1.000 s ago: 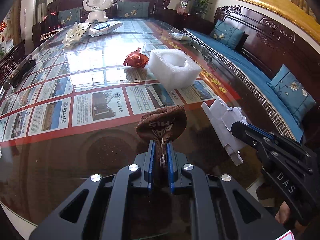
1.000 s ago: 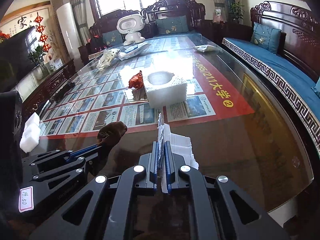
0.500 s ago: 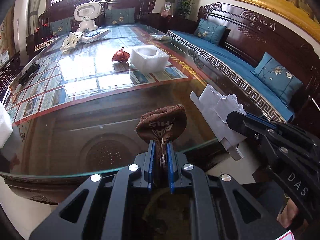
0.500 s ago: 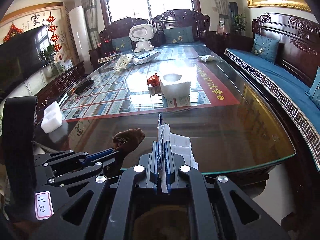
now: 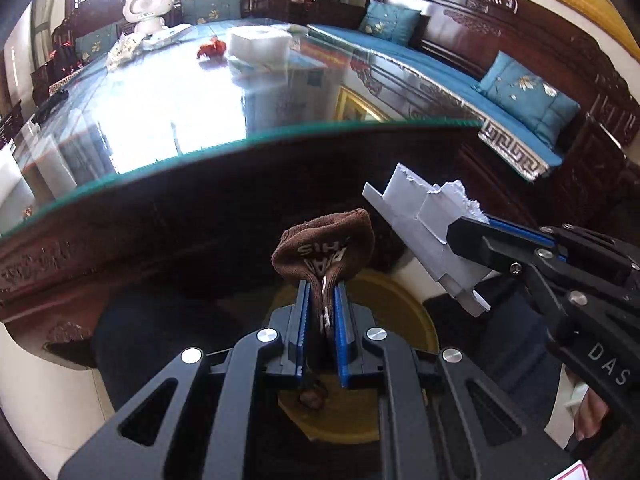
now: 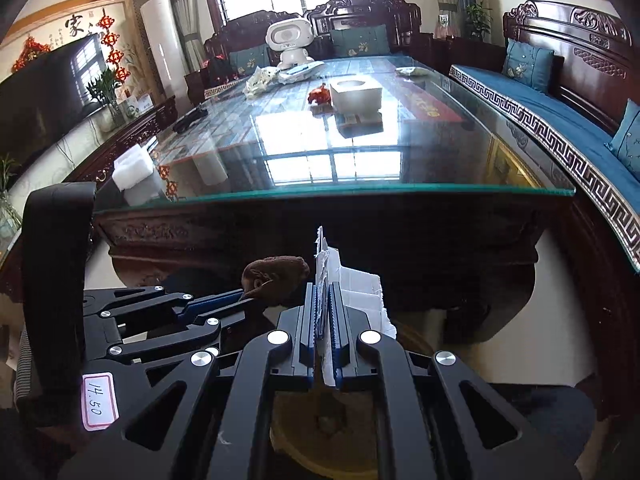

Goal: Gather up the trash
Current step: 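Lower the sock and paper scraps into the yellow bin and open both tools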

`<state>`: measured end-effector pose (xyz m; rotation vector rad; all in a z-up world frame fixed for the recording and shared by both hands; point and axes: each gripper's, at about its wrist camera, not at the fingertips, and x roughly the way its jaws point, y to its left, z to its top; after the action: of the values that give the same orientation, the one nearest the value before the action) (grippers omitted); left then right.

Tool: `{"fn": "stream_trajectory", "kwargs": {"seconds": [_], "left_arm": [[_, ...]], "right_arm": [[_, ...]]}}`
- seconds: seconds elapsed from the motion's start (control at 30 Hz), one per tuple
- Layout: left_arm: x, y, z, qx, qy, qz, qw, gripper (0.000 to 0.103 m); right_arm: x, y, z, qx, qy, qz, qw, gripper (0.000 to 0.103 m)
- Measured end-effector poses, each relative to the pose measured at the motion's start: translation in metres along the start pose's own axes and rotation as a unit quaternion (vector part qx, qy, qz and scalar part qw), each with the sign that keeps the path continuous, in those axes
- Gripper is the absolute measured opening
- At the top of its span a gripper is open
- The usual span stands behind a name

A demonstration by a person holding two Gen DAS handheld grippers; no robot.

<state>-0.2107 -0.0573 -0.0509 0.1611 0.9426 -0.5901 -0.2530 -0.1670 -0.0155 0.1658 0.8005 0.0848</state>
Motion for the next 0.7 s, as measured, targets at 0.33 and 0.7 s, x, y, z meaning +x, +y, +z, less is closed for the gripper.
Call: {"fn": "stream_trajectory", "kwargs": {"seconds": [0.33,0.7], "left_arm": [[0.038,0.002,-0.051,-0.001,0.065,-0.002,0.9979,0.012],[0.058,-0.001,-0.055,-0.004,0.088,-0.014,0.9960,0.012]], "right_arm": [[0.032,-0.016,-0.065,0.040,0.072,-0.018,0.996,0.007],[0.040,-0.036,-0.076,0.064,0.091,-0.033,0.993,0.020]]}}
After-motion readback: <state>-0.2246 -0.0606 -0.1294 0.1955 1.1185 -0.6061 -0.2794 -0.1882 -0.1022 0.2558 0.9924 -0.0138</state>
